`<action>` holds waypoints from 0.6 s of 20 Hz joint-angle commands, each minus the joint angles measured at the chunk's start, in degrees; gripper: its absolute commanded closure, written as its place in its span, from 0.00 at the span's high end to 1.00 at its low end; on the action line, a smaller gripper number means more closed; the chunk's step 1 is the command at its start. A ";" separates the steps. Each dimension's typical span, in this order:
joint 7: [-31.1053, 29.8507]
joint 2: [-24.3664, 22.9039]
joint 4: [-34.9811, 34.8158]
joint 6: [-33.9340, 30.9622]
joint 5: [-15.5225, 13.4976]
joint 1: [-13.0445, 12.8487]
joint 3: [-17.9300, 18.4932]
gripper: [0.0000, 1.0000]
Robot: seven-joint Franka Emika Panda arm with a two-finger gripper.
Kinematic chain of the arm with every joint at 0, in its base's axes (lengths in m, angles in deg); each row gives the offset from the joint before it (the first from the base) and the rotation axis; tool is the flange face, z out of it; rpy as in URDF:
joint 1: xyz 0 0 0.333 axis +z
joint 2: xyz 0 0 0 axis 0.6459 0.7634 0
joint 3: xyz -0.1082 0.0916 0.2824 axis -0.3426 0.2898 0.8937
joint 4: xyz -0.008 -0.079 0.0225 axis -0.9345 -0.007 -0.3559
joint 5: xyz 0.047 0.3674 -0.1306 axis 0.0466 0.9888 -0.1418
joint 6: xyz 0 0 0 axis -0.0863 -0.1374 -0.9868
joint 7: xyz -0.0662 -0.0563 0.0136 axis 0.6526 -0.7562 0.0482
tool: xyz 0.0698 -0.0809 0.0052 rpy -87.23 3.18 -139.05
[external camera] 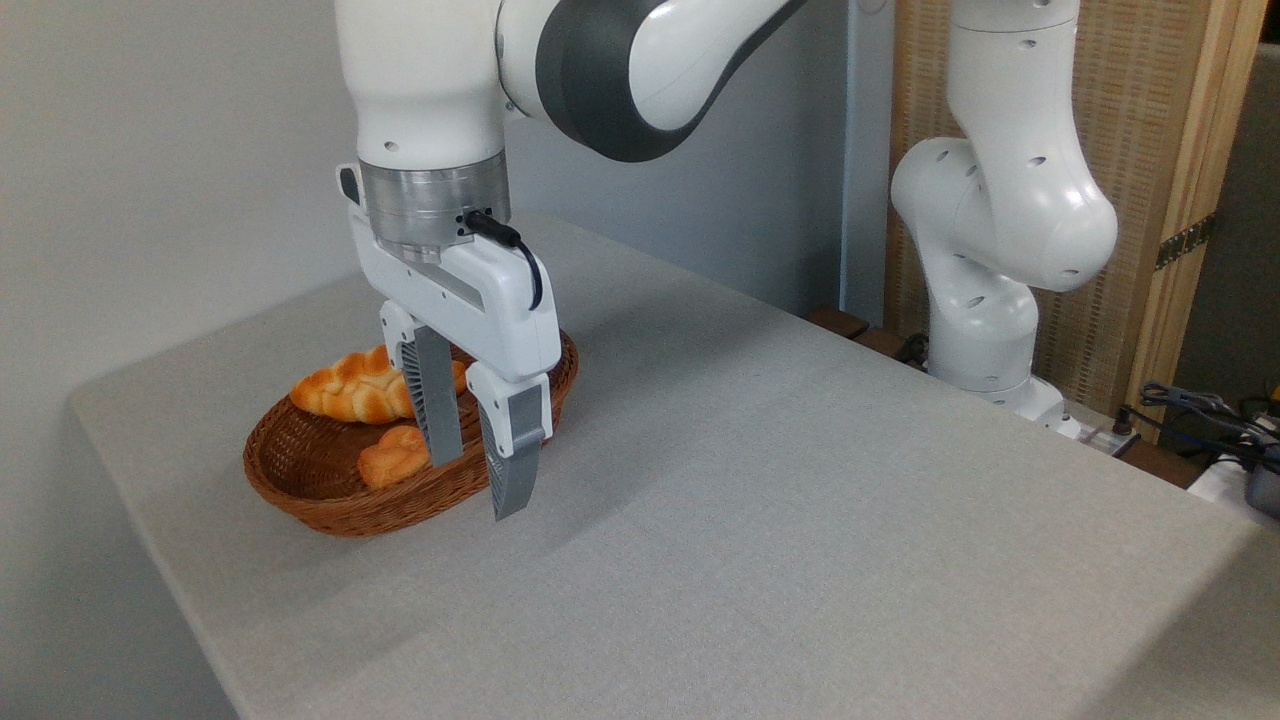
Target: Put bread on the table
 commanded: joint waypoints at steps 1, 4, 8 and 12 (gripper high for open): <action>-1.22 0.23 0.07 -0.52 0.60 -0.44 0.09 1.00; -1.22 0.32 0.07 -0.44 0.60 -0.44 0.09 1.00; -1.30 0.41 0.07 -0.17 0.60 -0.44 0.09 1.00; -1.30 0.41 0.07 -0.17 0.60 -0.44 0.17 1.00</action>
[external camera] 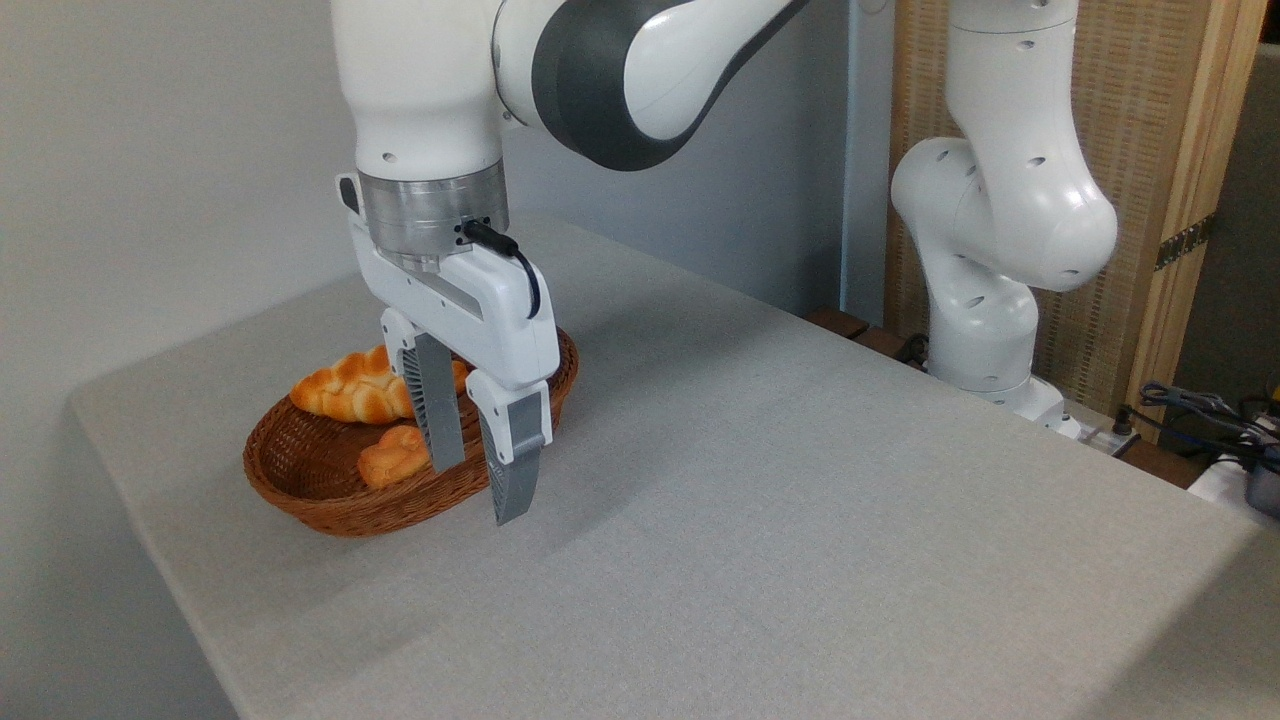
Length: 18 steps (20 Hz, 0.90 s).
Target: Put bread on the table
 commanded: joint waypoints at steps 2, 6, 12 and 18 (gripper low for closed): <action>-1.30 -0.12 0.14 -0.19 0.60 -0.39 0.15 1.00; -1.48 -0.03 0.14 -0.02 0.52 -0.47 0.06 1.00; -1.48 0.06 0.14 -0.02 0.52 -0.56 -0.20 1.00; -2.79 0.32 0.14 -0.02 0.52 -1.09 -0.72 1.00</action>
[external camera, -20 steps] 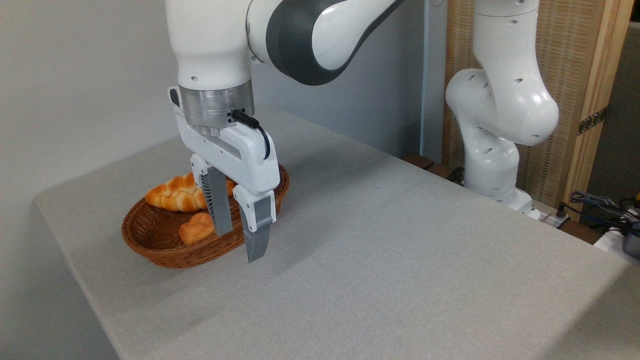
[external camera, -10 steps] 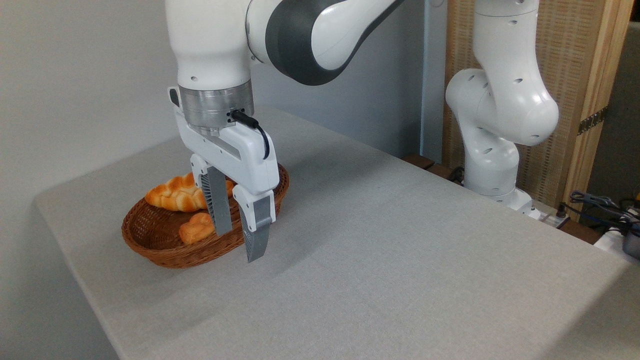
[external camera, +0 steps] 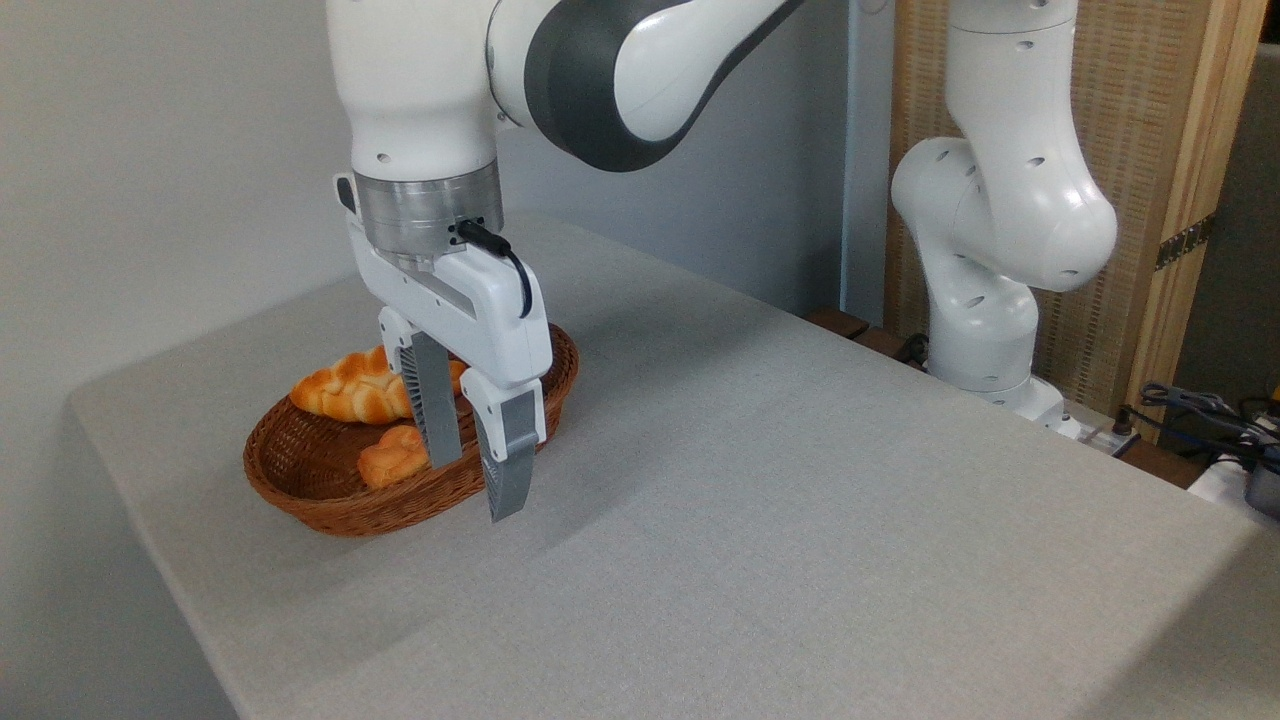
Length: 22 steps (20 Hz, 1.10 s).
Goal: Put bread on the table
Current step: 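Lower the open gripper into the basket around one bread roll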
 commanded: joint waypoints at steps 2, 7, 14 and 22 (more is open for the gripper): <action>-4.69 0.19 0.15 0.07 0.60 -0.68 -2.20 1.00; -3.74 2.22 0.15 2.25 1.39 -0.94 -6.51 1.00; 7.58 2.57 0.15 2.88 1.22 -1.12 -10.99 1.00; 14.19 5.64 0.15 4.71 1.31 -1.12 -14.25 1.00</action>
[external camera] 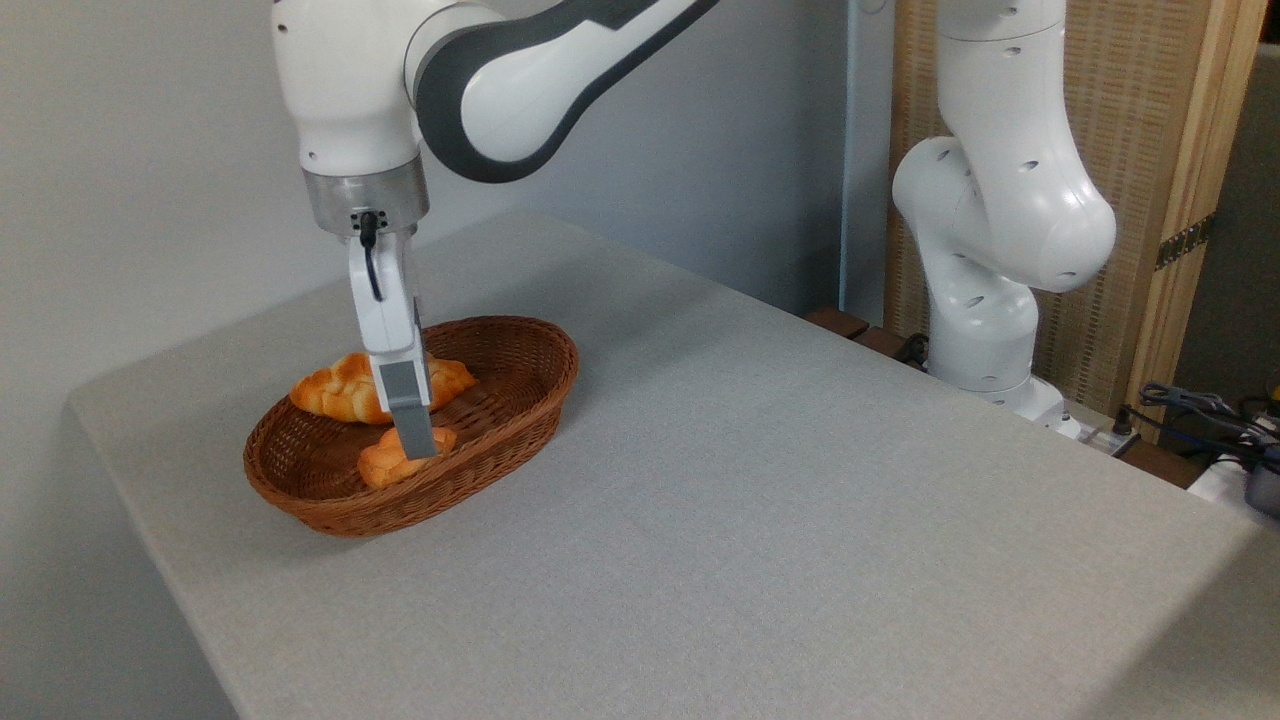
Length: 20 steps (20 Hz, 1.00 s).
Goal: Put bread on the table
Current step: 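Lower the open gripper into the basket around one bread roll, then close the gripper on the bread roll inside the basket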
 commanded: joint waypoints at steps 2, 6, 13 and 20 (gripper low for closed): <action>1.48 2.14 0.15 4.46 1.06 0.01 -1.02 1.00; 6.75 2.85 0.15 5.52 1.06 0.01 -1.73 1.00; 7.28 4.78 0.15 6.57 3.24 -0.08 -3.05 1.00; 7.28 5.22 0.15 6.57 4.75 -0.25 -3.14 0.57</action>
